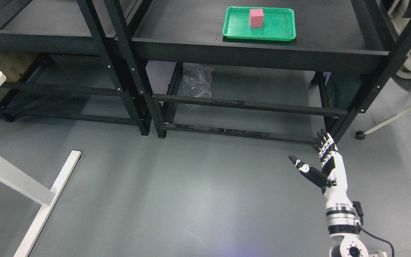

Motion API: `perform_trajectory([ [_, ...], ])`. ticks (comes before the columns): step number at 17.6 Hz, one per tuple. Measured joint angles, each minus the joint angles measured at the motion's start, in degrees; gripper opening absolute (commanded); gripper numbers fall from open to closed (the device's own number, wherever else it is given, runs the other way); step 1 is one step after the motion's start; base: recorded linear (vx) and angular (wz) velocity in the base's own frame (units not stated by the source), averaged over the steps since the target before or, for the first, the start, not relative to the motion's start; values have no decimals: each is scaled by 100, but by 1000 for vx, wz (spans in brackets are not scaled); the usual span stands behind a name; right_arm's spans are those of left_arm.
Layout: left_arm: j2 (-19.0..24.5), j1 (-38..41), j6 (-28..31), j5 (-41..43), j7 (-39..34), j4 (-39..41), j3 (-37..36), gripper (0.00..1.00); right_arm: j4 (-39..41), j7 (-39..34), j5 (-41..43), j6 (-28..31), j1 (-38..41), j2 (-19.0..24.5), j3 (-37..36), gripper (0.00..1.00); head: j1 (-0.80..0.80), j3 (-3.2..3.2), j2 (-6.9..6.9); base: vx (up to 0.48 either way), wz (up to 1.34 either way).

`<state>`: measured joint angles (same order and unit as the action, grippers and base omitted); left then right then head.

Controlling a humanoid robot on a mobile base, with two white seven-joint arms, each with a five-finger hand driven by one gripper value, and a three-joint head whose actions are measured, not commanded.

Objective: Pick pink block from left shelf to tray
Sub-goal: 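Reach the right hand forward over the green tray toward the pink cube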

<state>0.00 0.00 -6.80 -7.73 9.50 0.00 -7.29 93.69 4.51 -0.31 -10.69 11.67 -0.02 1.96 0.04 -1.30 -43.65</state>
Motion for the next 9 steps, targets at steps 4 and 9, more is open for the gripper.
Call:
perform_trajectory([
  [4, 0, 0, 0, 0, 0, 0, 0, 100, 0, 452, -606, -9, -122, -140, -62, 100, 0, 0, 0, 208, 80],
  [9, 0, 0, 0, 0, 0, 0, 0, 100, 0, 729, -1468, -33, -214, -466, -119, 100, 0, 0, 0, 220, 19],
])
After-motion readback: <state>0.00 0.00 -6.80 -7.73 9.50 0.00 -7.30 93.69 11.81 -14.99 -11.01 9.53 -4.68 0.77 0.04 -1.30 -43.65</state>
